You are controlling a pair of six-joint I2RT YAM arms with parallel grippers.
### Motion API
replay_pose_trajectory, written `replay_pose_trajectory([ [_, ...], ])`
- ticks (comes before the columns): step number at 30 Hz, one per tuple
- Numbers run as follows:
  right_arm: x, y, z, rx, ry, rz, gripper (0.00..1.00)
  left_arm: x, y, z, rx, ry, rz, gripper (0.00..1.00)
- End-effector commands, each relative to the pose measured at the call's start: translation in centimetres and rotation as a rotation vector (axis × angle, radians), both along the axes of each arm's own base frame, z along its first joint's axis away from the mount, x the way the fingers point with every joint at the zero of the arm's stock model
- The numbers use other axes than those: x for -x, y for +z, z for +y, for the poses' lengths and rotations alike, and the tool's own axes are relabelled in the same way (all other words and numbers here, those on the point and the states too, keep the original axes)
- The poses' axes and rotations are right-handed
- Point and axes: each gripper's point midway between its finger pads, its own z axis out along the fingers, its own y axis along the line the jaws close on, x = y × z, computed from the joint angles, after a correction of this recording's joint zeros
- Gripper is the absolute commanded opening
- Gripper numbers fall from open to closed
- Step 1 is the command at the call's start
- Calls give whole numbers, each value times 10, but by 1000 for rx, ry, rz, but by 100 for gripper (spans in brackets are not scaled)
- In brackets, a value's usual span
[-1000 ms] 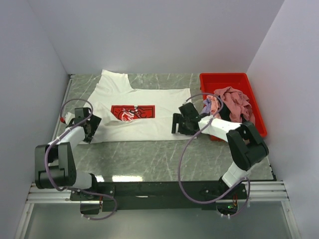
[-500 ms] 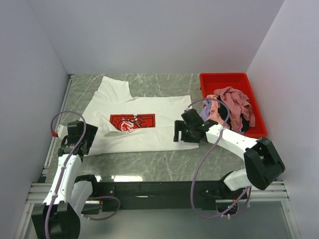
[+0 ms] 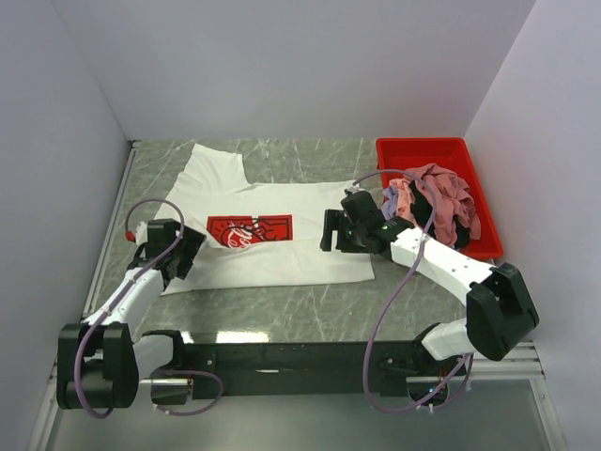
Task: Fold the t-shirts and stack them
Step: Fold the tshirt
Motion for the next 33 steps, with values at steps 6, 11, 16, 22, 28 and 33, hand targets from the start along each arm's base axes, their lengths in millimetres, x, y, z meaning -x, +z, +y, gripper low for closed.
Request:
replay_pose_trajectory([
  [6, -11, 26, -4, -2, -22, -94, 86, -25, -1, -4, 7, -23, -71, 85],
  [11, -11, 30, -7, 6, -27, -111, 86, -41, -3, -5, 18, -18, -93, 82],
  [16, -10, 28, -8, 5, -31, -110, 86, -55, 7, -15, 28, -40, -129, 82],
  [22, -12, 26, -10, 20, -37, -109, 86, -80, 13, -16, 19, -36, -147, 83],
  [28, -14, 27, -15, 36, -51, -116, 86, -134, 14, -23, 5, -89, -137, 85],
  [33, -15, 28, -18, 35, -66, -123, 86, -172, 28, -30, -13, -115, -153, 86],
])
